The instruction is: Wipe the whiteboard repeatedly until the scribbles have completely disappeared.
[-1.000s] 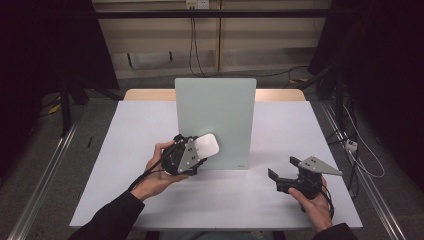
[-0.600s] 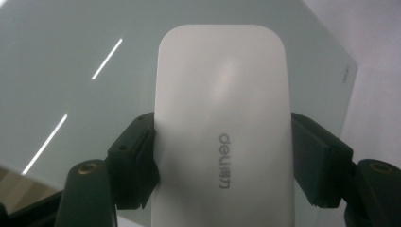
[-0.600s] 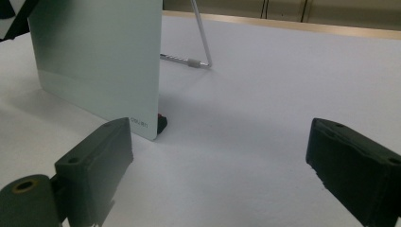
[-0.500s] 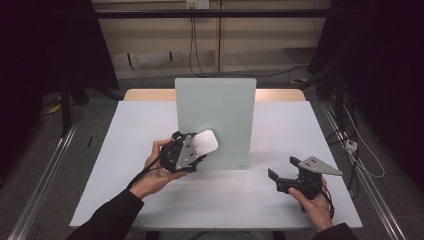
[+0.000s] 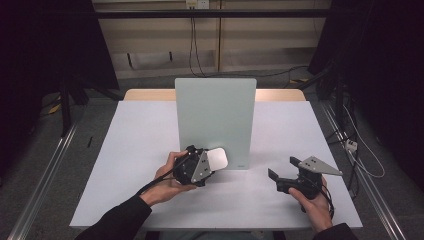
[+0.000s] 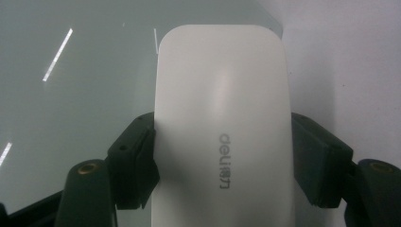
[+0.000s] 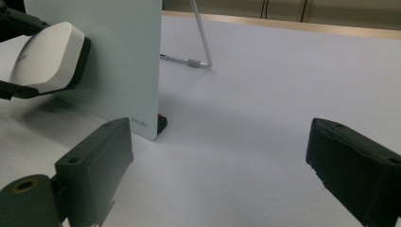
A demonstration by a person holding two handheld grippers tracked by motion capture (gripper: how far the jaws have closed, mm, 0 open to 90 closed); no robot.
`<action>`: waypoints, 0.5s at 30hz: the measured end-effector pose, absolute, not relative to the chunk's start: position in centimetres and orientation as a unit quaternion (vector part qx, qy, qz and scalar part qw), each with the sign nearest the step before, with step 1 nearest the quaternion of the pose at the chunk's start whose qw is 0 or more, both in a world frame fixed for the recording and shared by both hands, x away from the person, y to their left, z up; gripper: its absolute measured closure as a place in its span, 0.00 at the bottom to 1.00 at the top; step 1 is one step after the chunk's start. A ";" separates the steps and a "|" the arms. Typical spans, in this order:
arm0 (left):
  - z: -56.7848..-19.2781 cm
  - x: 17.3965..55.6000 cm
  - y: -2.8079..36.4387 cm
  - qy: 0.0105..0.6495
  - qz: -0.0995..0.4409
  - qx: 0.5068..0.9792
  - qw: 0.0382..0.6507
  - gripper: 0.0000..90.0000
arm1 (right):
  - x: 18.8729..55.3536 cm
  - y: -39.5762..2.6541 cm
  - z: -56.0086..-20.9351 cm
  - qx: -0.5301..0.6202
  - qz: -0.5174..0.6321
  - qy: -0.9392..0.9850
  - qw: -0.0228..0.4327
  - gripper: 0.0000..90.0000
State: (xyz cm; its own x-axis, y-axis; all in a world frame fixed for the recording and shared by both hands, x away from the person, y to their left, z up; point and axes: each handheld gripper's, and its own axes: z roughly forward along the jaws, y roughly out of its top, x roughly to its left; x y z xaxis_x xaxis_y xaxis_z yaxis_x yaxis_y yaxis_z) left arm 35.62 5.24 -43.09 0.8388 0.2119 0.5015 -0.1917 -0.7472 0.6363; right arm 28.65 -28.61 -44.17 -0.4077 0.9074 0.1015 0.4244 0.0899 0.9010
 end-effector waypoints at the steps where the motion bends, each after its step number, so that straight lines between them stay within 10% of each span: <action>1: -43.2 35.6 5.1 0.007 0.277 0.893 0.355 0.35 | 28.7 -28.6 -44.2 0.481 0.472 0.693 0.256 0.09; 15: -41.4 35.8 7.3 0.072 0.247 0.876 0.409 0.35 | 28.9 -28.5 -44.2 0.482 0.474 0.692 0.254 0.09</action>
State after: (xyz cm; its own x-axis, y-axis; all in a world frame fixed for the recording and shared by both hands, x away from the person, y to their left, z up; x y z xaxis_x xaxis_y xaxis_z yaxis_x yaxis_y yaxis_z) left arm 35.85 7.27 -41.36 0.8677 0.3287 0.3729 -0.0748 -0.6553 0.7516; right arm 28.87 -28.48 -44.17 -0.4061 0.9077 0.1058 0.4271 0.0862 0.9001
